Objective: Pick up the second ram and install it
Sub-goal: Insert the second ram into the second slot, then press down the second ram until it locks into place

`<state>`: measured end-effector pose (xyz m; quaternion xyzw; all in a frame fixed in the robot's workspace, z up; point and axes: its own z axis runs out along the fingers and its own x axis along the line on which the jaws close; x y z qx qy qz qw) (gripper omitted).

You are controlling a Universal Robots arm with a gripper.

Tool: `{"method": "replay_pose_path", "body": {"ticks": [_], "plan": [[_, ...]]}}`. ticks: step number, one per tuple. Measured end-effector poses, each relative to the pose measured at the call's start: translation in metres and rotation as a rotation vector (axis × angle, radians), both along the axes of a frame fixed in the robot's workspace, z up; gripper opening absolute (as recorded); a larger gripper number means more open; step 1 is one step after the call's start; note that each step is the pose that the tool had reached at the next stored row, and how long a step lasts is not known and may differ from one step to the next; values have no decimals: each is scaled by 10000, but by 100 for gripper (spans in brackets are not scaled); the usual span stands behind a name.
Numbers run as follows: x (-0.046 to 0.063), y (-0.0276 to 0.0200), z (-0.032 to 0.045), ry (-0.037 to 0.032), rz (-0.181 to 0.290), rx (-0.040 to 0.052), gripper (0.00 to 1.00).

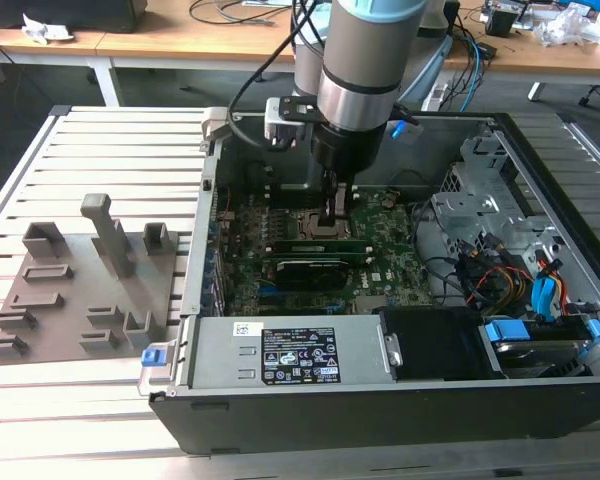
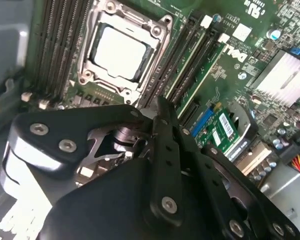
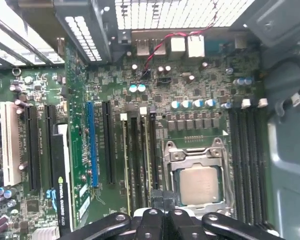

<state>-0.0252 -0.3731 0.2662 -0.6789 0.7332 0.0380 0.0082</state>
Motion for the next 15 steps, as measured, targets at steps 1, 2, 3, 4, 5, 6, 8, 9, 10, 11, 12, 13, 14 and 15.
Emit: {"method": "replay_pose_path", "body": {"ticks": [1, 2, 3, 4, 5, 6, 8, 9, 10, 11, 12, 13, 14, 15], "plan": [[0, 5, 13, 0, 0, -5, 11], [1, 5, 13, -2, 1, -2, 11], [0, 5, 14, -2, 1, -3, 11], [0, 5, 15, -1, 0, -5, 11], [0, 5, 15, -1, 0, -5, 11], [0, 5, 15, -1, 0, -4, 11], [0, 5, 15, -1, 0, -4, 11], [0, 5, 15, -1, 1, -4, 11], [0, 5, 16, -1, 0, -4, 11], [15, 5, 13, 1, 4, -6, 11], [77, 5, -6, 27, 27, -11, 11], [191, 5, -40, 89, 51, -24, 11], [261, 3, -69, 118, 73, -27, 11], [296, 3, -87, 134, 88, -27, 11]]}}
